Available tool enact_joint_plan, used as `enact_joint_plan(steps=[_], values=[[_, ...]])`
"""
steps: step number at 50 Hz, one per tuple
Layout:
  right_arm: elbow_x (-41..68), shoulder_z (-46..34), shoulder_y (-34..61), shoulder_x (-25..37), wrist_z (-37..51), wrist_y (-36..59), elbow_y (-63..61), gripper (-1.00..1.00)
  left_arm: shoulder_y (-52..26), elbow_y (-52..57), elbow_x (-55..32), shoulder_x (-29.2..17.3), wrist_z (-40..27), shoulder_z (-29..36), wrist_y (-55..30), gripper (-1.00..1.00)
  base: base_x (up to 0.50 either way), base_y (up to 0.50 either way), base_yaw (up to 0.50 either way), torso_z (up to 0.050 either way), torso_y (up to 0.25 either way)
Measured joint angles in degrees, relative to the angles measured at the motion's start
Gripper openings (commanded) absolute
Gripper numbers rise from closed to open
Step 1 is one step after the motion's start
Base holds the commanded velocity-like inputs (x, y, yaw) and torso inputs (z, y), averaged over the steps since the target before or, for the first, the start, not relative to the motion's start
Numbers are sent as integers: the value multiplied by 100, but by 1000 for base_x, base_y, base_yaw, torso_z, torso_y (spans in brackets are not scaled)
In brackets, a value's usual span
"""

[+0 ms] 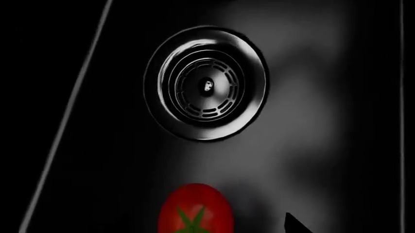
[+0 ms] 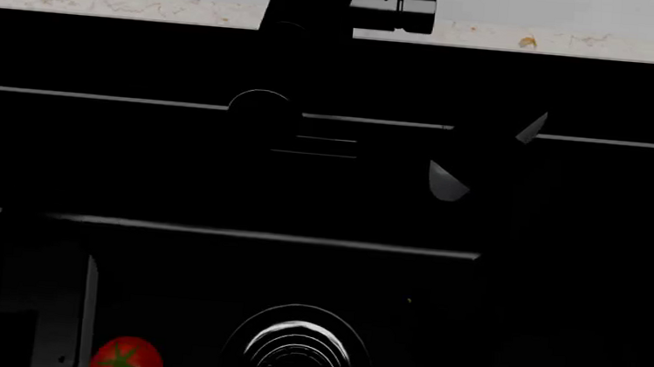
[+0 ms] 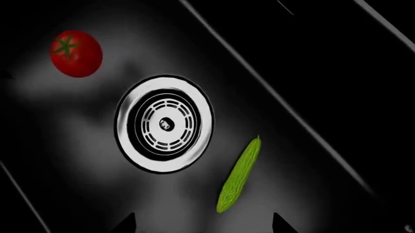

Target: Pick the vegetables from the sink and place them on the cutting board.

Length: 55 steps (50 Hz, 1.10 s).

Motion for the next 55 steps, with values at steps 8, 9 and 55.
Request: enact_joint_plan(steps=[8, 9, 55], values=[[24, -53, -16, -8, 7, -70, 6, 100, 58, -273, 110, 107, -66, 143, 150, 100, 20, 0, 3, 0, 0], [26, -61, -18, -7, 8, -78, 6, 100, 63, -313, 121, 123, -70, 160, 170, 100, 21, 0, 0, 0, 0], [81, -243, -145, 37, 28, -425, 102, 100, 55, -1877, 483, 716, -293, 570, 1019, 100, 21, 0, 3, 0, 0]])
